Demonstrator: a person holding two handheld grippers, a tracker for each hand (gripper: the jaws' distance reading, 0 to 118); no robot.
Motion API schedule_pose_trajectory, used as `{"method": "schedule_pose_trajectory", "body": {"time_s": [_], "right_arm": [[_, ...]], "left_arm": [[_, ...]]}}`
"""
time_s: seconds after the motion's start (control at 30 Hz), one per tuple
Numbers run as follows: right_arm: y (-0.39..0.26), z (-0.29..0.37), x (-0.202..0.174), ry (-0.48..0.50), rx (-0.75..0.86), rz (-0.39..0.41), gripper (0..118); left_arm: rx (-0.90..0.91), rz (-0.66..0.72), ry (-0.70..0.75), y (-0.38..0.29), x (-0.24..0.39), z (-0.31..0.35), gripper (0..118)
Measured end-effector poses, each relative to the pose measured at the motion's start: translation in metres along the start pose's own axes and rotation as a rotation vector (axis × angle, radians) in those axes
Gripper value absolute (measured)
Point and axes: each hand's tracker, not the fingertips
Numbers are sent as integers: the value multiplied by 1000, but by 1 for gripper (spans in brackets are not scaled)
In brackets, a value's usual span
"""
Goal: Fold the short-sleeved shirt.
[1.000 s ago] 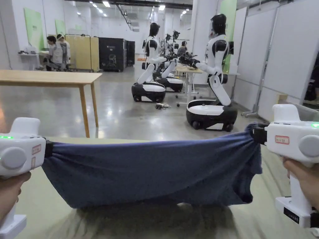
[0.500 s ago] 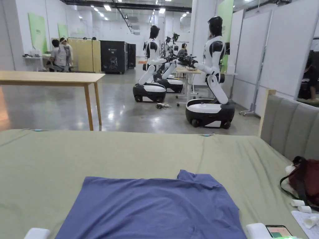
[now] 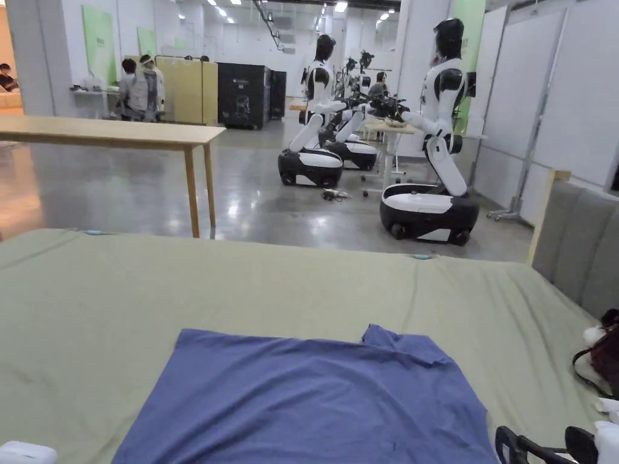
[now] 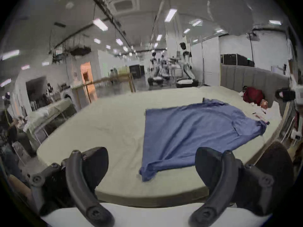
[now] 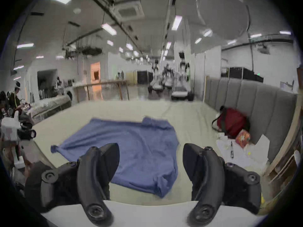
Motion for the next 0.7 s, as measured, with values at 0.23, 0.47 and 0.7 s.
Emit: {"method": "schedule_pose_trajectory", "body": {"time_s": [0.23, 0.47, 0.7], "right_arm": [[-9, -5, -9, -17, -51, -65, 3], [-13, -24, -9, -46, -179, -55, 3], [-22, -42, -11, -73, -324, -12, 3]], "left_arm": [[-165, 25, -22, -7, -9, -12, 0], [-401, 39, -102, -37, -36, -91, 102], [-454, 41, -123, -51, -41, -146, 98]]}}
